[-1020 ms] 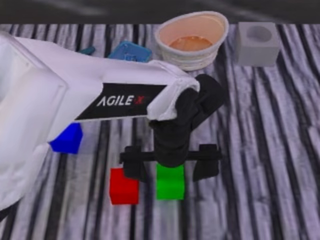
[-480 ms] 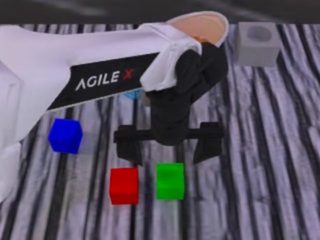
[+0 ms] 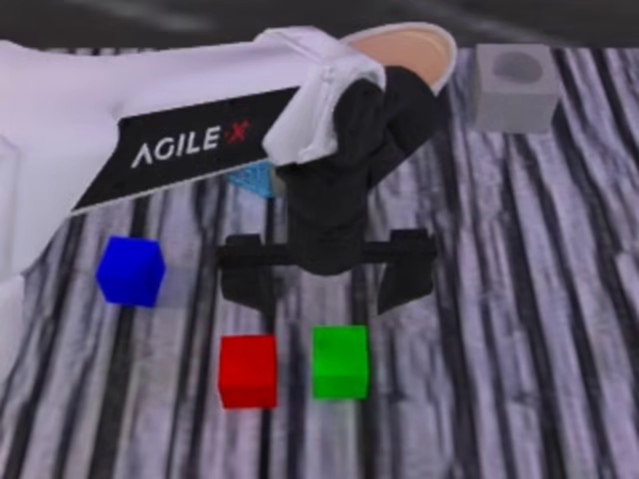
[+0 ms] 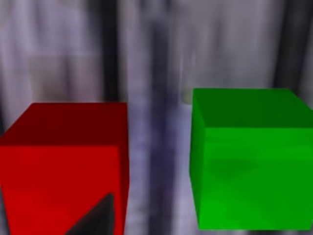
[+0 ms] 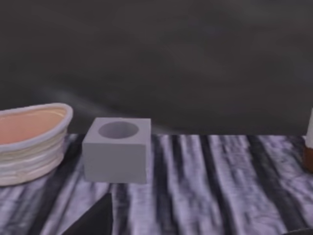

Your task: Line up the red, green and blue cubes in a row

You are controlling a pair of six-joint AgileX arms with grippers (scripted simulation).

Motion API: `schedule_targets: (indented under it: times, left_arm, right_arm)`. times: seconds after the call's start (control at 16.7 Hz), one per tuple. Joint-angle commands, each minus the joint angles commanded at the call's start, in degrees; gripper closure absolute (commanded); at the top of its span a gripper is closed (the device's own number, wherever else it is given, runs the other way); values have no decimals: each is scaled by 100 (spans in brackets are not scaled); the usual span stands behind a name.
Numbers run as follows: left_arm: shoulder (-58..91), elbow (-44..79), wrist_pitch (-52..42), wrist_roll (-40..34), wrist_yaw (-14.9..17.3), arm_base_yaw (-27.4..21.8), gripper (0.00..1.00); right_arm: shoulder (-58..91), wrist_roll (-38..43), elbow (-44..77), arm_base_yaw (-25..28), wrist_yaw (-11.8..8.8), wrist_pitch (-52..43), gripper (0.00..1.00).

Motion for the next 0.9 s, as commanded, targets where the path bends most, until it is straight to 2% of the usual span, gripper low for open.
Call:
schedule_targets:
  times: [0.18, 0.6, 0.78, 0.9]
  left_arm:
    - [-30, -86, 49, 711, -5, 599, 0]
    - [-113, -421, 186, 3370, -14, 2575, 0]
    - [-176, -494, 261, 3984, -12, 3142, 0]
    - [-192, -504, 279, 4089, -11, 3246, 0]
  right_arm:
    - [0, 0, 0, 0, 0, 0, 0]
    - [0, 0, 0, 0, 0, 0, 0]
    - [0, 0, 0, 0, 0, 0, 0]
    - [0, 0, 0, 0, 0, 0, 0]
